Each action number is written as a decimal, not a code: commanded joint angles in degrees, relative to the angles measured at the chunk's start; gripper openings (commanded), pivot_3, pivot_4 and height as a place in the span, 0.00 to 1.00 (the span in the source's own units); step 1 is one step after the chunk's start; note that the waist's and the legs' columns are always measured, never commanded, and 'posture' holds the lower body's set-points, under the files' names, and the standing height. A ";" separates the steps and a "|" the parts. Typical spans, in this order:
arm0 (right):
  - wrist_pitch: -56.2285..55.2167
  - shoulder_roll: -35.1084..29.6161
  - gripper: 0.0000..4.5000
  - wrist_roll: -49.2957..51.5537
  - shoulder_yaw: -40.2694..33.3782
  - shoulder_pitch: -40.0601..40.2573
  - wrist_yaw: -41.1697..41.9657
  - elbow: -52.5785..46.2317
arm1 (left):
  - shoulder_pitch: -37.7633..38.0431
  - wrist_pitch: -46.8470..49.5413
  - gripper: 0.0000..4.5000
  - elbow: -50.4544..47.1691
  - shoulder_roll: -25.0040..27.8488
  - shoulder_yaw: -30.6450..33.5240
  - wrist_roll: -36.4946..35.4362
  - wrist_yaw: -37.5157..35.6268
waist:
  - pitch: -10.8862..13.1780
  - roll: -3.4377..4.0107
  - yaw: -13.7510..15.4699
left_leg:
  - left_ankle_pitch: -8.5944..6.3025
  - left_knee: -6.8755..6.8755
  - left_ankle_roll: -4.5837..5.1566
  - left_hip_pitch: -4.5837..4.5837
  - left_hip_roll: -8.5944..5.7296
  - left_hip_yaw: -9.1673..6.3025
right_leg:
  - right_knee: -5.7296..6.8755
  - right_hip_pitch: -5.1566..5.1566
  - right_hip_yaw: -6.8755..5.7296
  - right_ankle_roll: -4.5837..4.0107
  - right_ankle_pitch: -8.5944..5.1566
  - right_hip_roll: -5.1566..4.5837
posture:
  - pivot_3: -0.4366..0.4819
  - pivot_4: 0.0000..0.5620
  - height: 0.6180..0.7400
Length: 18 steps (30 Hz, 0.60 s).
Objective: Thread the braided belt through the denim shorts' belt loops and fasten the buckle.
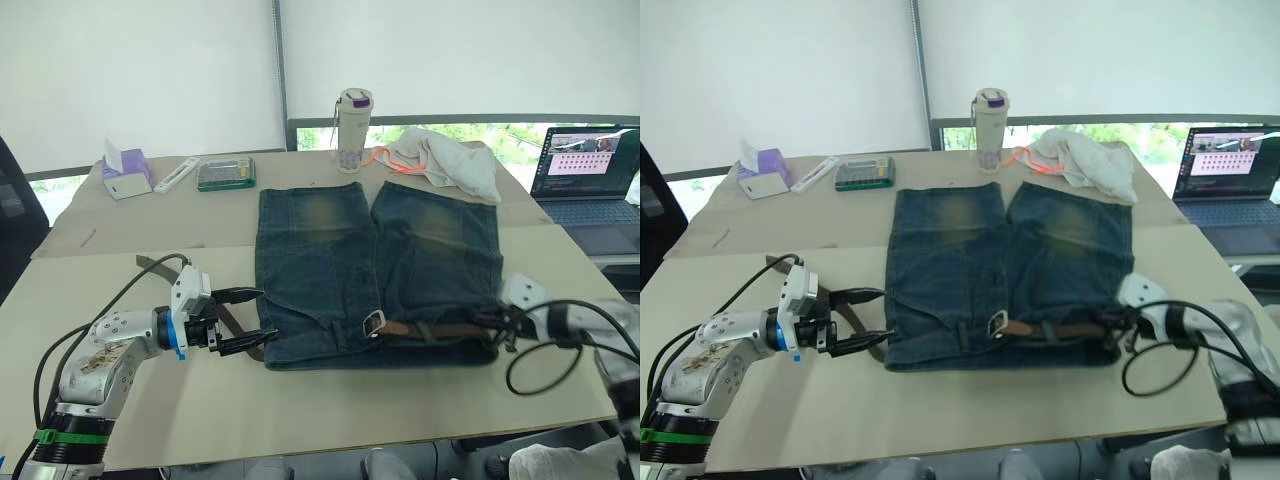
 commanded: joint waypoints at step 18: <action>16.83 2.93 0.49 6.43 -3.64 -4.20 3.16 -5.37 | 2.13 -7.71 1.00 4.74 -1.28 1.65 2.33 -0.18 | 0.03 0.22 -0.35 | 0.00 -0.26 0.01 -0.04 0.03 -0.35 | 0.02 -0.17 0.07 -0.05 0.04 0.03 | 0.48 0.27 1.00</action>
